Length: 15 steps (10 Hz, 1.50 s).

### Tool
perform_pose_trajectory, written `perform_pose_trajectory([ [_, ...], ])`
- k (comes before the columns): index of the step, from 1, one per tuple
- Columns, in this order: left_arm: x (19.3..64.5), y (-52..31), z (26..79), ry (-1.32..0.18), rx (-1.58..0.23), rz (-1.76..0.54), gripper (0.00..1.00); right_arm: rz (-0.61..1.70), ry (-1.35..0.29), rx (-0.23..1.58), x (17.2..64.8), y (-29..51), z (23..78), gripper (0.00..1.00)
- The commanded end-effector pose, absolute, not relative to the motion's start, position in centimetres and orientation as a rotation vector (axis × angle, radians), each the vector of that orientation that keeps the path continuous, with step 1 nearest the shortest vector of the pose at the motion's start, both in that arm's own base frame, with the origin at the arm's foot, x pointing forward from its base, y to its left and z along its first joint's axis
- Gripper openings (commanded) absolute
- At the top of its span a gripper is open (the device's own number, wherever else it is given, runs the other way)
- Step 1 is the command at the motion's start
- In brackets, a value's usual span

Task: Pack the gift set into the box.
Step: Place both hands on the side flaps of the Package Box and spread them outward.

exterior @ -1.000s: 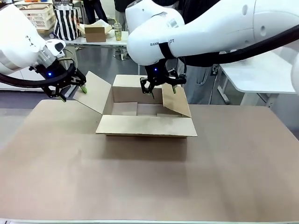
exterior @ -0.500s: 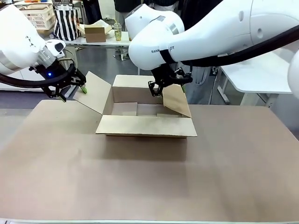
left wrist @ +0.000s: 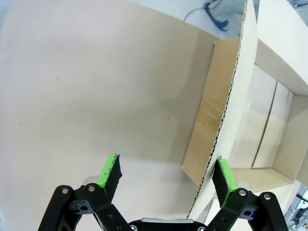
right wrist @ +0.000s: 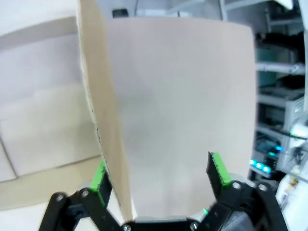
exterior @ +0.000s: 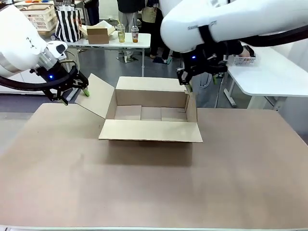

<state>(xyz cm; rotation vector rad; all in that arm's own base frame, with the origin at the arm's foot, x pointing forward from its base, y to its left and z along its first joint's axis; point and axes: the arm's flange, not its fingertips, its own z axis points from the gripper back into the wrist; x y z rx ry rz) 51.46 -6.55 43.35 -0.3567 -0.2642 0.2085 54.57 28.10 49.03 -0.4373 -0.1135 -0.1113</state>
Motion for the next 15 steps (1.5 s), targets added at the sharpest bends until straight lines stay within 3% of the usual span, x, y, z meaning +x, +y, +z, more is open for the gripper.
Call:
perform_pose_trajectory([
  [1,51.4,-6.6,43.5,-0.264,-0.343,0.218,1.00,-0.119,-0.076,-0.307,52.9,23.9,46.4,1.00],
  [4,51.4,-6.6,43.5,-0.264,-0.343,0.218,1.00,-0.197,-0.072,-0.131,51.4,18.9,44.9,1.00],
  [8,51.4,-6.6,43.5,-0.264,-0.343,0.218,1.00,-0.234,-0.070,0.368,50.2,12.1,40.9,1.00],
  [9,51.4,-6.6,43.5,-0.264,-0.343,0.218,1.00,-0.268,-0.082,0.073,52.0,15.3,43.4,1.00],
  [15,51.4,-6.6,43.5,-0.264,-0.343,0.218,1.00,-0.268,-0.082,0.073,52.0,15.3,43.4,1.00],
])
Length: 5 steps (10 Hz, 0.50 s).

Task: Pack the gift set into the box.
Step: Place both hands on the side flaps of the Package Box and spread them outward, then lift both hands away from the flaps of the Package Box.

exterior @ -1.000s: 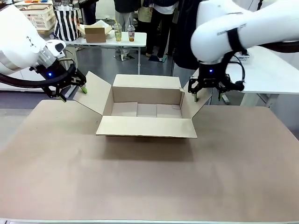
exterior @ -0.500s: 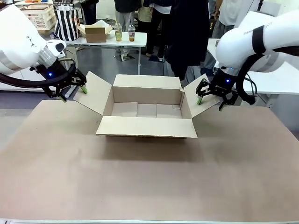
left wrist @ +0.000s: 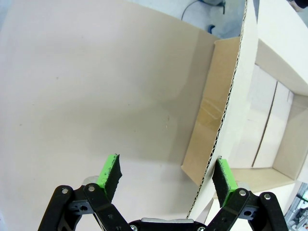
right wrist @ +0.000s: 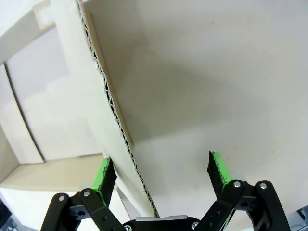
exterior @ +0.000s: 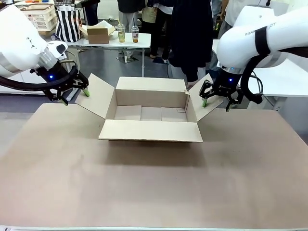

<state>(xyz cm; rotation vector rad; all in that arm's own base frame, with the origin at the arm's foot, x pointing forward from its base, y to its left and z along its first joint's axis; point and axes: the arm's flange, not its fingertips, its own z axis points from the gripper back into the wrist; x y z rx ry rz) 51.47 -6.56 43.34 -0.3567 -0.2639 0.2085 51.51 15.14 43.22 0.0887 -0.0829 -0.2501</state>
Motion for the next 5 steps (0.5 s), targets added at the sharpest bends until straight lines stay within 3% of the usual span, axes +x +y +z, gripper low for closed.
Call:
perform_pose_trajectory([
  [1,51.43,-6.59,43.50,-0.264,-0.343,0.218,1.00,-0.268,-0.082,0.073,51.95,15.34,43.36,1.00],
  [5,51.43,-6.59,43.50,-0.264,-0.343,0.218,1.00,-0.268,-0.082,0.073,51.95,15.34,43.36,1.00],
])
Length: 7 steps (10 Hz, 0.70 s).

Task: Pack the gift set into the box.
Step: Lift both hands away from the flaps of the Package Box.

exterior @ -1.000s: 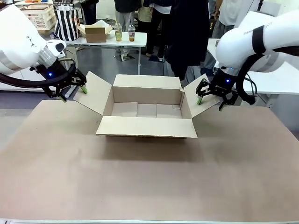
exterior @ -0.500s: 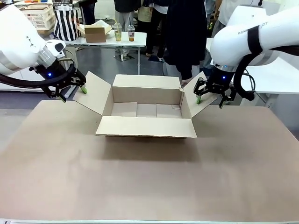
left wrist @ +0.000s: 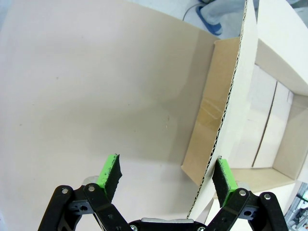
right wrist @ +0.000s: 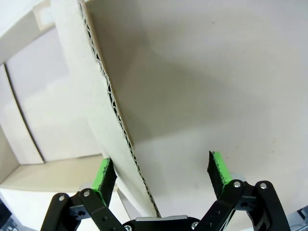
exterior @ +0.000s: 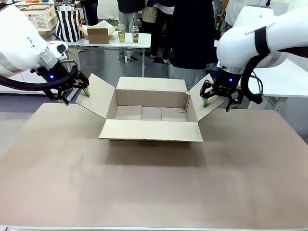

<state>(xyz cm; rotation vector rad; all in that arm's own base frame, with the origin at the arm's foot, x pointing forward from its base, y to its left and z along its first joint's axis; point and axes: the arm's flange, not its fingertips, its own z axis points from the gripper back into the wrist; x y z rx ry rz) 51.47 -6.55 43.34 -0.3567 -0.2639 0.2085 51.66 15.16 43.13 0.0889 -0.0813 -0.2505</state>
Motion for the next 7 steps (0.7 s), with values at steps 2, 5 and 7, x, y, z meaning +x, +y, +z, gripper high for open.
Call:
perform_pose_trajectory([
  [2,51.43,-6.59,43.50,-0.264,-0.343,0.218,1.00,-0.268,-0.082,0.073,51.95,15.34,43.36,1.00],
  [5,51.43,-6.59,43.50,-0.264,-0.343,0.218,1.00,-0.268,-0.082,0.073,51.95,15.34,43.36,1.00],
  [7,51.43,-6.59,43.50,-0.264,-0.343,0.218,1.00,-0.268,-0.082,0.073,51.95,15.34,43.36,1.00],
])
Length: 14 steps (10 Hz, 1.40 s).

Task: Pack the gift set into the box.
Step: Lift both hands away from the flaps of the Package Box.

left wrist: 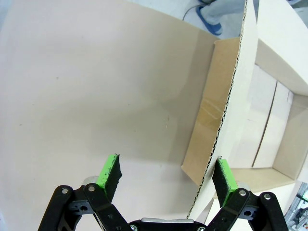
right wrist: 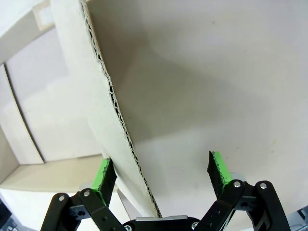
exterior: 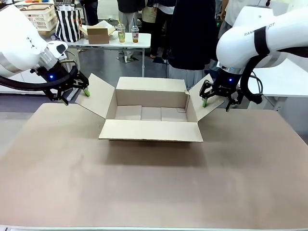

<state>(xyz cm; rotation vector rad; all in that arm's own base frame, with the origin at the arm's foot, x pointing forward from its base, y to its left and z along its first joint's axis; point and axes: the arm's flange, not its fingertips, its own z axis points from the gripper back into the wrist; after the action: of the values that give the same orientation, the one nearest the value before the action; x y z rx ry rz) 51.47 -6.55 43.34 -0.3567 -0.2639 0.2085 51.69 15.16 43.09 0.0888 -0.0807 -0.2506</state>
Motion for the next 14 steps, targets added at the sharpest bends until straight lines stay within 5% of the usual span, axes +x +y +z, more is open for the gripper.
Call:
perform_pose_trajectory([
  [1,51.43,-6.59,43.50,-0.264,-0.343,0.218,1.00,-0.268,-0.082,0.073,51.95,15.34,43.36,1.00],
  [14,51.43,-6.59,43.50,-0.264,-0.343,0.218,1.00,-0.268,-0.082,0.073,51.95,15.34,43.36,1.00],
])
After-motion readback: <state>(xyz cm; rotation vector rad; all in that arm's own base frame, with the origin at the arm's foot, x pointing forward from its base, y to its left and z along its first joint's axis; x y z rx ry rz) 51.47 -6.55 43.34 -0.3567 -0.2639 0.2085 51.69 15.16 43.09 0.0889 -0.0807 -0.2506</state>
